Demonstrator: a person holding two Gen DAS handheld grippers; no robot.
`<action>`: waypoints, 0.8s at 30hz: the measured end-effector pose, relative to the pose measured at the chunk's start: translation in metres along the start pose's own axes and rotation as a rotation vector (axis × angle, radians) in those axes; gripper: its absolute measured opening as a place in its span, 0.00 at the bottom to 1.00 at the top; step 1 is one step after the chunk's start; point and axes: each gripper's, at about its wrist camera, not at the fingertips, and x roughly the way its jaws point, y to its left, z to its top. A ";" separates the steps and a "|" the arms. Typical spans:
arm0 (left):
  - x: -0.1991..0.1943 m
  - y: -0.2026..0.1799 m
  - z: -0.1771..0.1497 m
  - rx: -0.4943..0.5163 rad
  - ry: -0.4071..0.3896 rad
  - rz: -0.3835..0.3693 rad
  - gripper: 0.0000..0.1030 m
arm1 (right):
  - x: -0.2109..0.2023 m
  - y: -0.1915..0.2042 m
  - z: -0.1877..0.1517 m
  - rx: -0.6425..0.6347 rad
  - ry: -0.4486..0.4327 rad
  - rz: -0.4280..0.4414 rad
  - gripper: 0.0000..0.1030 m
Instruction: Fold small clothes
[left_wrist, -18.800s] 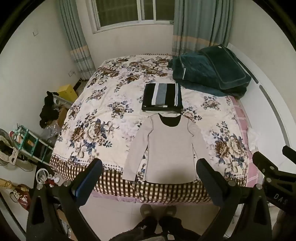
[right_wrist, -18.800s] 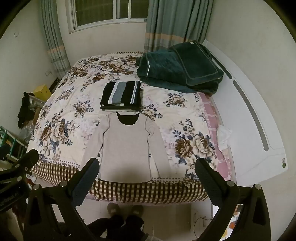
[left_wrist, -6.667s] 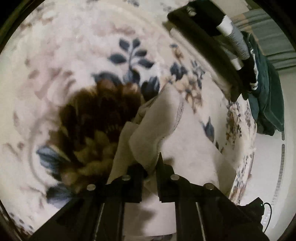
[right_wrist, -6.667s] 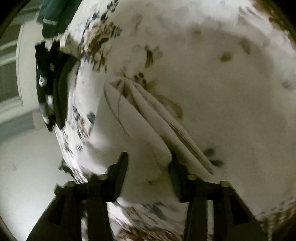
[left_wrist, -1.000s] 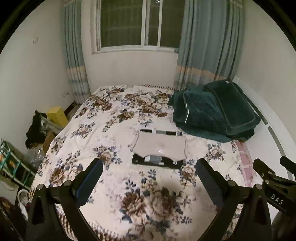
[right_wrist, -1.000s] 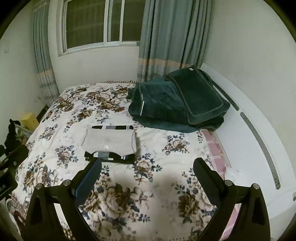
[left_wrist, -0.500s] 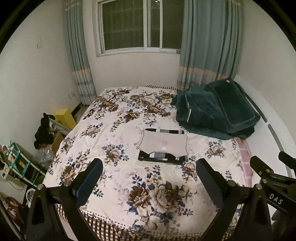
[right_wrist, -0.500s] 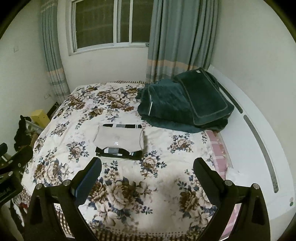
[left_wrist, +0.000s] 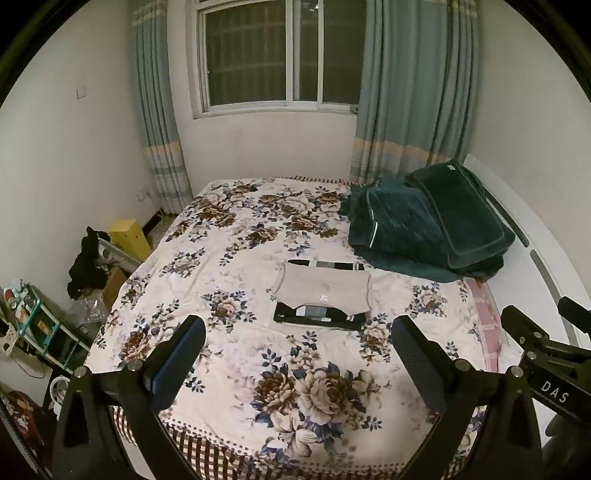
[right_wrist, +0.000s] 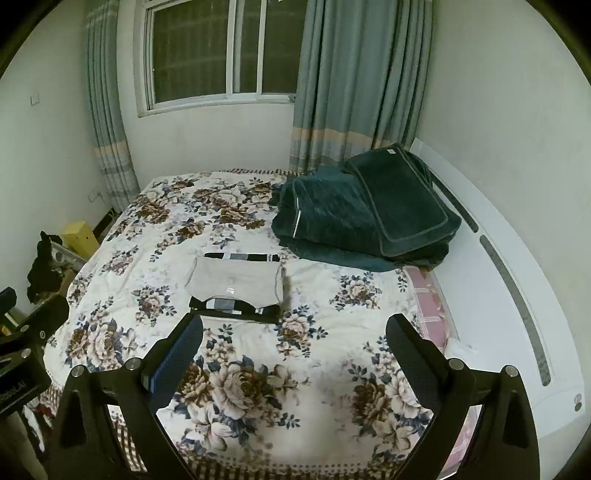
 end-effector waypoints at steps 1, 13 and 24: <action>0.000 0.000 0.000 0.001 -0.001 0.001 1.00 | 0.000 0.000 0.000 -0.001 -0.002 -0.002 0.98; -0.011 0.004 0.002 -0.003 -0.009 0.001 1.00 | -0.008 -0.001 0.004 -0.005 -0.005 0.008 0.98; -0.013 0.003 0.000 -0.002 -0.011 0.003 1.00 | -0.008 0.001 0.004 -0.008 -0.010 0.015 0.98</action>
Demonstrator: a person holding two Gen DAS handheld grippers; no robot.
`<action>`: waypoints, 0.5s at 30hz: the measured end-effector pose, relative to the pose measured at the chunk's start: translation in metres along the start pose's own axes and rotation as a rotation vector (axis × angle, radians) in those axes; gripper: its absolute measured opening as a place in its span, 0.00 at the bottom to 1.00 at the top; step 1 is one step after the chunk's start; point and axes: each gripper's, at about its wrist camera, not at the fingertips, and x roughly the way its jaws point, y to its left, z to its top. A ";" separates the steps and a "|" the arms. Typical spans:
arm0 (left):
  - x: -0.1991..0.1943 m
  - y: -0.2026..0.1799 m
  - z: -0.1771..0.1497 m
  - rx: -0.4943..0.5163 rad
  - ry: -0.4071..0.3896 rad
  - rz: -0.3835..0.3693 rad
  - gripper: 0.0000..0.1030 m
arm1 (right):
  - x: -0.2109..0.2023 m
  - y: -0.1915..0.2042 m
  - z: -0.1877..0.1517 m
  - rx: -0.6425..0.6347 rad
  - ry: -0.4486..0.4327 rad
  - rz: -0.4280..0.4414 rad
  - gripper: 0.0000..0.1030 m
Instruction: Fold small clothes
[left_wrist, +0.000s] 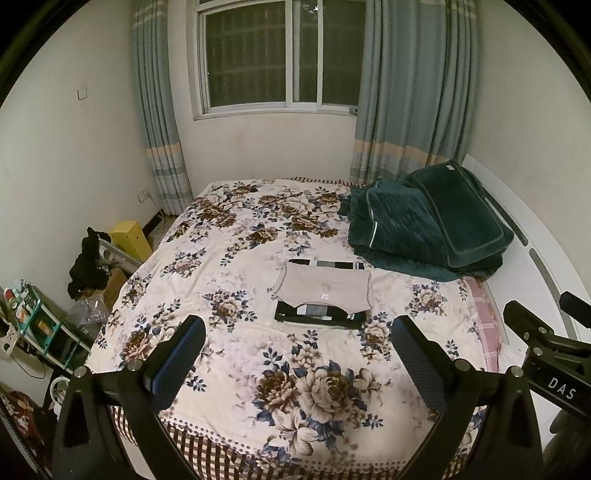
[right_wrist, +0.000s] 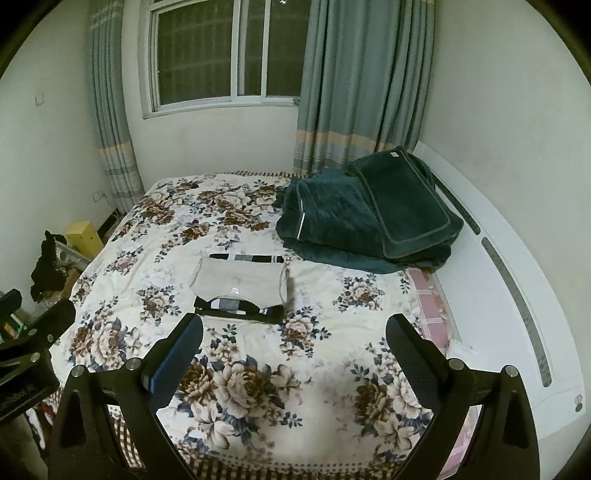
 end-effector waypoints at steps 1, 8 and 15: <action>-0.001 0.000 0.000 0.000 -0.001 0.001 1.00 | 0.000 0.000 0.000 0.001 0.001 0.001 0.98; -0.002 -0.002 -0.001 0.003 -0.011 0.006 1.00 | 0.001 0.004 0.002 -0.002 0.003 0.008 0.98; 0.000 -0.002 0.002 0.004 -0.021 0.007 1.00 | 0.001 0.006 0.005 -0.005 -0.002 0.012 0.98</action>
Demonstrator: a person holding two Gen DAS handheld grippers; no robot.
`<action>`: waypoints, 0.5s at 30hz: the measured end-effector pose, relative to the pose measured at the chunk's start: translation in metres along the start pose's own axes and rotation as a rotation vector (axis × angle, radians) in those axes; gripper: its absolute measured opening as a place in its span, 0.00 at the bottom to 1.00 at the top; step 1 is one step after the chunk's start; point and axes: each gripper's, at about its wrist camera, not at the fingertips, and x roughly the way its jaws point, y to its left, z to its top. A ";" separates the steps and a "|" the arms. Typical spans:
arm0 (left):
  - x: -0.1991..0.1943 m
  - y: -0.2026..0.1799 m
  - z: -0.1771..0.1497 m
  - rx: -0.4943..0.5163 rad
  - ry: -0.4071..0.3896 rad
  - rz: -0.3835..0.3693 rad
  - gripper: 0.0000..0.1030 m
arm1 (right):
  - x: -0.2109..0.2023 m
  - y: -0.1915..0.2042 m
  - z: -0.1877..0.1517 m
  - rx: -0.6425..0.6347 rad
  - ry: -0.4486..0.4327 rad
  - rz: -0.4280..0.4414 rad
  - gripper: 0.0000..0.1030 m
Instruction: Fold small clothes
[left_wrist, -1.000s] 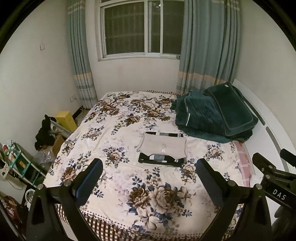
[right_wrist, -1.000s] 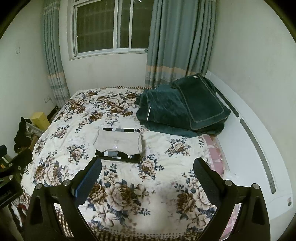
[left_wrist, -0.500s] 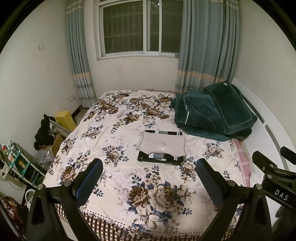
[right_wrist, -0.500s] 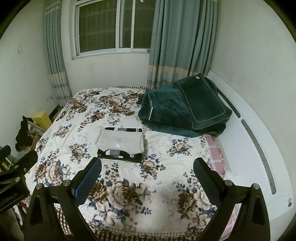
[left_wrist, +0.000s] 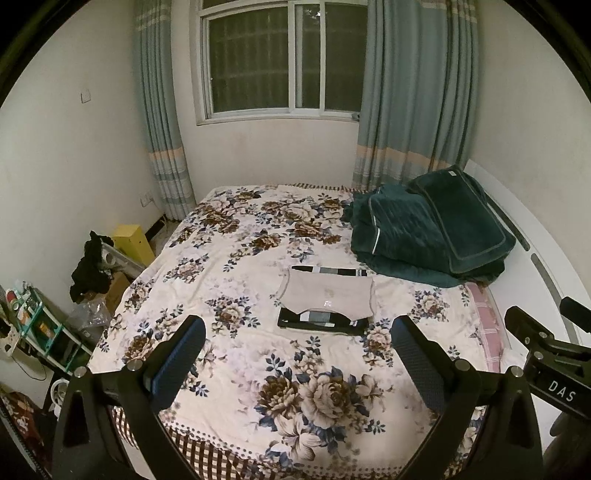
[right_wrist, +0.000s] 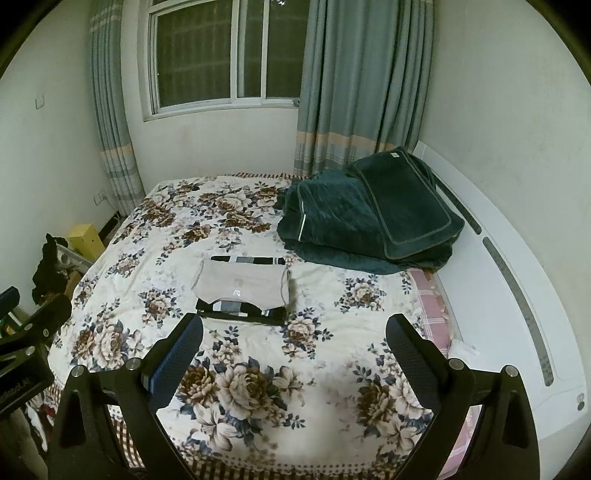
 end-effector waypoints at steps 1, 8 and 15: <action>0.000 0.000 0.000 -0.001 0.001 -0.003 1.00 | 0.000 0.000 0.000 0.000 0.000 0.001 0.98; -0.001 0.000 0.001 -0.006 -0.002 -0.005 1.00 | 0.000 0.000 -0.002 0.002 0.000 -0.004 0.98; 0.000 0.000 0.002 -0.004 -0.003 -0.005 1.00 | 0.000 0.001 -0.001 0.003 -0.002 -0.004 0.98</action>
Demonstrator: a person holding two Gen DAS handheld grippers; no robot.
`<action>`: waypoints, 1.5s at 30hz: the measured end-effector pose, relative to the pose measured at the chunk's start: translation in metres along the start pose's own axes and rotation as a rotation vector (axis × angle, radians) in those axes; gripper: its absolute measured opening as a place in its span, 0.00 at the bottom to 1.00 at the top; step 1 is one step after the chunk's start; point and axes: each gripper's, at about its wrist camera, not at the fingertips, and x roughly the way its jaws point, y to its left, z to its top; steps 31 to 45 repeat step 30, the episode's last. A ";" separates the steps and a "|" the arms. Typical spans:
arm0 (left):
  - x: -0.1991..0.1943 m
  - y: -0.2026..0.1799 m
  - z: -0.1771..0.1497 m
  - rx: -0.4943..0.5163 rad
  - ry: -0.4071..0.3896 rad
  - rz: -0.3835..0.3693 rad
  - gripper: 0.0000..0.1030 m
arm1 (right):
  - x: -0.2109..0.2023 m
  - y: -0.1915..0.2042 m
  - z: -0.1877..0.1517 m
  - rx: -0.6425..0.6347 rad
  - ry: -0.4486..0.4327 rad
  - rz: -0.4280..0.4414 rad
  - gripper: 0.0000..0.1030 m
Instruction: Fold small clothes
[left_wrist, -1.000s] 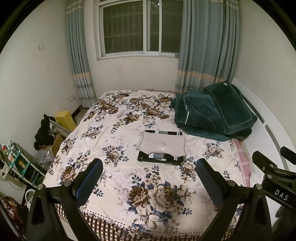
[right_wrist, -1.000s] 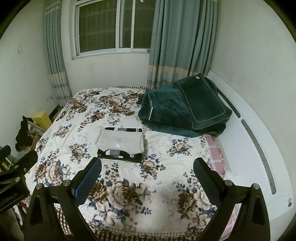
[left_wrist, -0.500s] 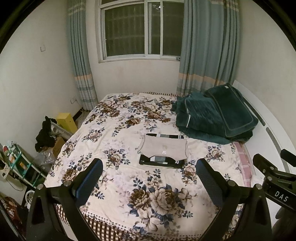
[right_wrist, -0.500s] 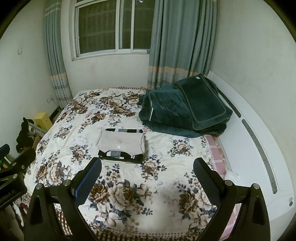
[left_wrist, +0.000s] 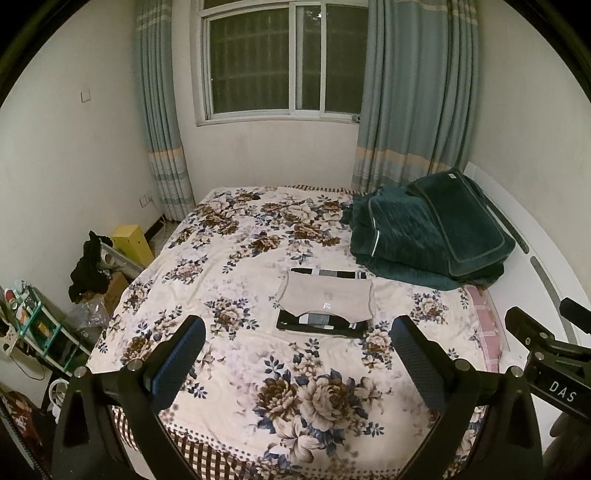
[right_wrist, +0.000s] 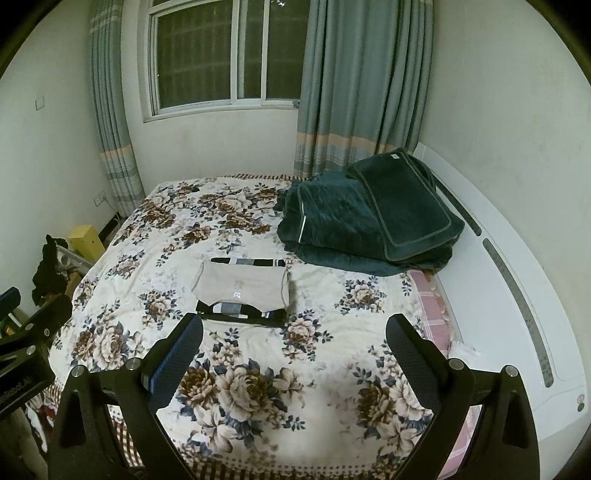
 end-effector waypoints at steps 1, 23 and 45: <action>0.000 0.000 -0.001 -0.001 0.000 -0.001 1.00 | 0.000 0.000 -0.001 0.000 0.000 -0.001 0.98; 0.003 0.000 0.007 -0.006 -0.004 -0.003 1.00 | 0.001 0.002 0.000 0.001 -0.002 0.001 0.98; 0.003 0.004 0.009 -0.002 -0.018 0.016 1.00 | 0.000 0.002 -0.002 0.004 -0.004 -0.003 0.98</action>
